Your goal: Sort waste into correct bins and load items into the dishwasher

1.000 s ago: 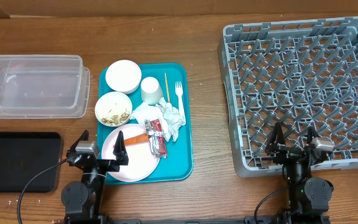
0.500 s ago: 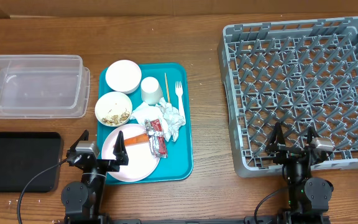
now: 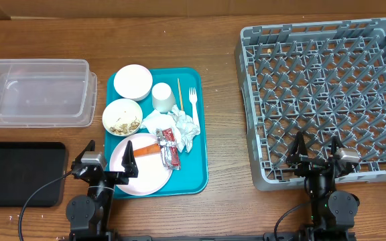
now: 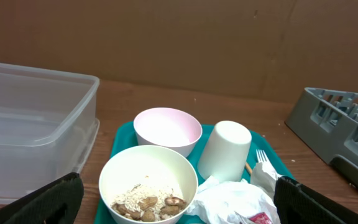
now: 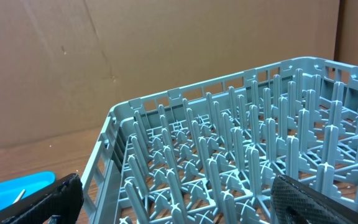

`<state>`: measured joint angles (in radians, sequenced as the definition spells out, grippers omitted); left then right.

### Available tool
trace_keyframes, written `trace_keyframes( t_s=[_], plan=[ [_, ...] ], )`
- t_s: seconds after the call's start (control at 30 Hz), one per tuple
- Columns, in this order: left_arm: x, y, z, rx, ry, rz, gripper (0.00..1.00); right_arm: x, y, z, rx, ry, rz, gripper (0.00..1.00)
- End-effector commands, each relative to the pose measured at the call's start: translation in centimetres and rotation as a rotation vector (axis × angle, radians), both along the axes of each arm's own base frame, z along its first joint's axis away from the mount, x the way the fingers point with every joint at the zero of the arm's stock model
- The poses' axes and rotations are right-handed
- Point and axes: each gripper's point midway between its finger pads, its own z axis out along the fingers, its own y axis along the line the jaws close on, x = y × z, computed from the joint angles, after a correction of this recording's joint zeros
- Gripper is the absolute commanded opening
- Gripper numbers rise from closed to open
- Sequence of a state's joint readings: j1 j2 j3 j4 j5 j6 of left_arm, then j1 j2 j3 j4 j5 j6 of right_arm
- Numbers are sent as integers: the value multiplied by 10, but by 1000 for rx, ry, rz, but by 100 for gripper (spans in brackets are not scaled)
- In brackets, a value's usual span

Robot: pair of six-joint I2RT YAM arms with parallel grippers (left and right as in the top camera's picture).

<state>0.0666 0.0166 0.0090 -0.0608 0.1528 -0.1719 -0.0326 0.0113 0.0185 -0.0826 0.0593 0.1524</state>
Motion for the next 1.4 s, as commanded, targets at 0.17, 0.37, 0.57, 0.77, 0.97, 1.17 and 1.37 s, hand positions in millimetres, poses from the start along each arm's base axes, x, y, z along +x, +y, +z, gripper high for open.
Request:
trace_keyframes(
  t_s=[0.17,0.37,0.57,0.77,0.97,1.17,1.37],
  plan=[
    [-1,-4,2,-44,-10,-22,100,0,-1,-2,-8,-4,-7,100],
    [-31,-84,7,-625,190,-475,100,0,-1,-2,-7,-4,-7,100],
    [-33,-88,13,-711,212,-499,100,0,-1,-2,-7,-4,-7,100],
    [-36,-91,17,-722,209,-528,100,0,-1,-2,-7,-4,-7,100],
    [-56,-107,50,-548,122,-678,100,0,-1,-2,-7,-4,-7,100],
    [-70,-94,92,-386,104,-557,100,0,-1,-2,-7,-4,-7,100],
    [-80,-75,116,-261,224,-404,100,0,-1,-2,-7,-4,-7,100]
  ],
)
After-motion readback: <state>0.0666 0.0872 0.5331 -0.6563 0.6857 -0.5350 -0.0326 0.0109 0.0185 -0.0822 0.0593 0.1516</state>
